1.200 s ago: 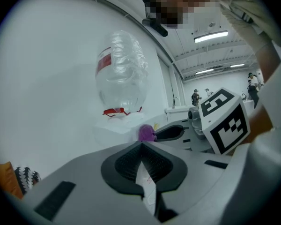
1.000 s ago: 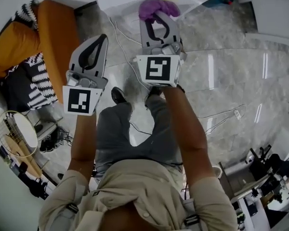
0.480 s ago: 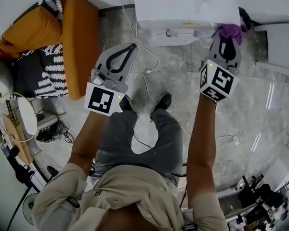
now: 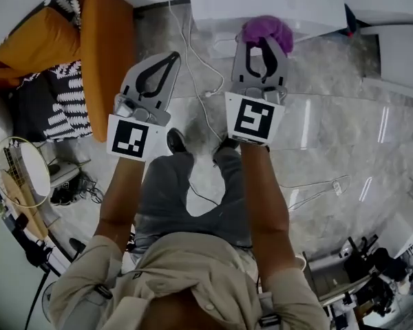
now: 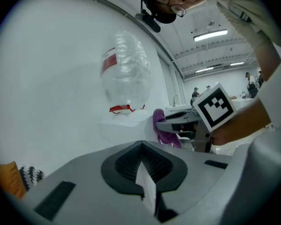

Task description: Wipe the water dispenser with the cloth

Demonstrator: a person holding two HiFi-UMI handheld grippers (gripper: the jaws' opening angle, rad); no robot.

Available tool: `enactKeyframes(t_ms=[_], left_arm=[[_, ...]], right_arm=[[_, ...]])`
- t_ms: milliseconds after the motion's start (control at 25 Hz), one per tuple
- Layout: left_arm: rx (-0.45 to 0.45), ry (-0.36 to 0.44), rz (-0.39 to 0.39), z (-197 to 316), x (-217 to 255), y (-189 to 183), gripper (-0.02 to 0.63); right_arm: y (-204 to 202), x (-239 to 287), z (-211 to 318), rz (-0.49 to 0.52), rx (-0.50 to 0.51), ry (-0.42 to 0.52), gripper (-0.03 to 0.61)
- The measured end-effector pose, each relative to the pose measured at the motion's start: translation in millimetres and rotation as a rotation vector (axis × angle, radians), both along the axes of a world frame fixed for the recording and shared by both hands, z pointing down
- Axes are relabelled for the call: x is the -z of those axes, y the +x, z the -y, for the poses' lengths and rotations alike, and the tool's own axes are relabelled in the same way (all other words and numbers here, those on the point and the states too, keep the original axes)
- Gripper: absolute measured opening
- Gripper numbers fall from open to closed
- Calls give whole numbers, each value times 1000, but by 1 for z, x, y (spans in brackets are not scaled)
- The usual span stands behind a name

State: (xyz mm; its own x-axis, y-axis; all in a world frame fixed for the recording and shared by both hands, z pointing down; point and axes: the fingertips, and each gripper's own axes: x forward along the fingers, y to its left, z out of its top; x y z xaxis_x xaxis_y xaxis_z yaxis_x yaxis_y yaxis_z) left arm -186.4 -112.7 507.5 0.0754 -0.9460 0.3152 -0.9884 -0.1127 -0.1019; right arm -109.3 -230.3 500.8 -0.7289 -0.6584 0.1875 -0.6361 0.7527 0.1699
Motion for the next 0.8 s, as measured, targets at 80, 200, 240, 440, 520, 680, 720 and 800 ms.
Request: enactKeyframes(t_ms=[80,200,240,440,520,680,720,800], left_arm=[[-12,0,27,-3,-3,1,15],[-34,16,57,-5,-4,2,15],[-40,22,63,-6,-4,1,15],[-44,45,66,-12,-9,-12,15],[-50,43,63,-14,-15,-12,15],[-70,40,61,-15,-26,-8,15],[-75,40,62,-14,-28,-7,15],[-84,43,64,-12,-35,-6,15]], right_arm=[[-20,-12,-24,-38,76,-37,72],[-53,-33,-57,-26,176,-88,72],[-59,-38,-61,-22,188,-84,72],[-64,-45,-61,-3,155,-33,71],[-64,-55,-62,-5,138,-30,70],[-63,-92,-63,-24,115,-76,71],[-63,-103,-63,-30,110,-91,71],[-63,-128,-63,-43,101,-116,70]])
